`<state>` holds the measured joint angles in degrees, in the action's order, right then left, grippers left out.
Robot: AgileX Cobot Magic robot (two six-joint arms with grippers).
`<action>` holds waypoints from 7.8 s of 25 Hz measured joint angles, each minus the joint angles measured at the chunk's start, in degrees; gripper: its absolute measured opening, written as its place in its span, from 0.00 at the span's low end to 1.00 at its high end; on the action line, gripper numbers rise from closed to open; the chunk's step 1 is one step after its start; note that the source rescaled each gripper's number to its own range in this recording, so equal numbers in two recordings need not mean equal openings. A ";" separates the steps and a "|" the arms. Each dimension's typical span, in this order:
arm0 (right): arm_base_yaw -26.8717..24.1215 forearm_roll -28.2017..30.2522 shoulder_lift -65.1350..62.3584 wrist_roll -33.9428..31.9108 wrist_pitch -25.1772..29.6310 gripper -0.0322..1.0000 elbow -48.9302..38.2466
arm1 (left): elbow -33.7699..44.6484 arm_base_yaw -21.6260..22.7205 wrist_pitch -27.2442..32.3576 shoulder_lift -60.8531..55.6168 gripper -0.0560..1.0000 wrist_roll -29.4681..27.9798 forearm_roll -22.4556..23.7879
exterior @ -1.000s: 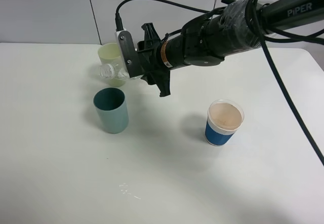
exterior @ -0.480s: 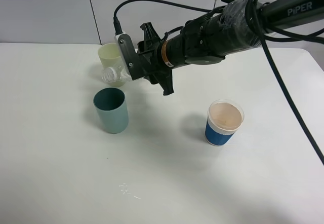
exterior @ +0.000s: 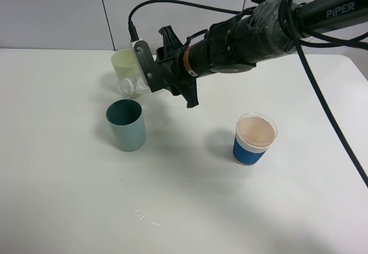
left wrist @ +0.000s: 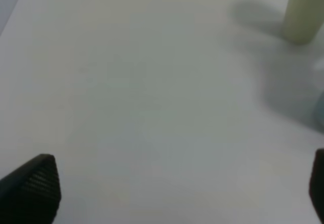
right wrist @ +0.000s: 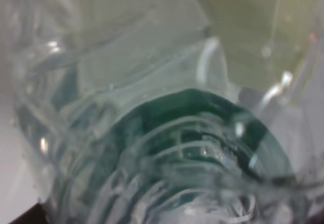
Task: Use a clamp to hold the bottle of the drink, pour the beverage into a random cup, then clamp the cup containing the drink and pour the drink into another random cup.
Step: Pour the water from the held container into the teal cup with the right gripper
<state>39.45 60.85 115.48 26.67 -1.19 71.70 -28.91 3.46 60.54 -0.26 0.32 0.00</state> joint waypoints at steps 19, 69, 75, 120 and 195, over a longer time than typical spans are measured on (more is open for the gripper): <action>0.88 4.98 0.00 0.05 1.19 0.04 0.00 | 0.00 0.00 0.00 0.00 1.00 -0.32 0.00; 1.50 13.84 0.00 5.06 2.60 0.04 3.00 | 0.00 0.00 0.00 0.00 1.00 0.00 0.00; 1.50 13.84 0.00 5.80 2.60 0.04 3.00 | 0.00 0.00 0.00 0.00 1.00 0.00 0.00; 1.50 14.05 0.00 13.45 2.53 0.04 3.99 | 0.00 0.00 0.00 0.00 1.00 0.05 0.00; 1.50 15.93 -0.45 24.38 2.30 0.04 7.33 | 0.00 0.00 0.00 0.00 1.00 -0.32 0.00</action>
<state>40.94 76.78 115.03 51.06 1.11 79.02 -28.91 3.46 60.54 -0.26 0.00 0.00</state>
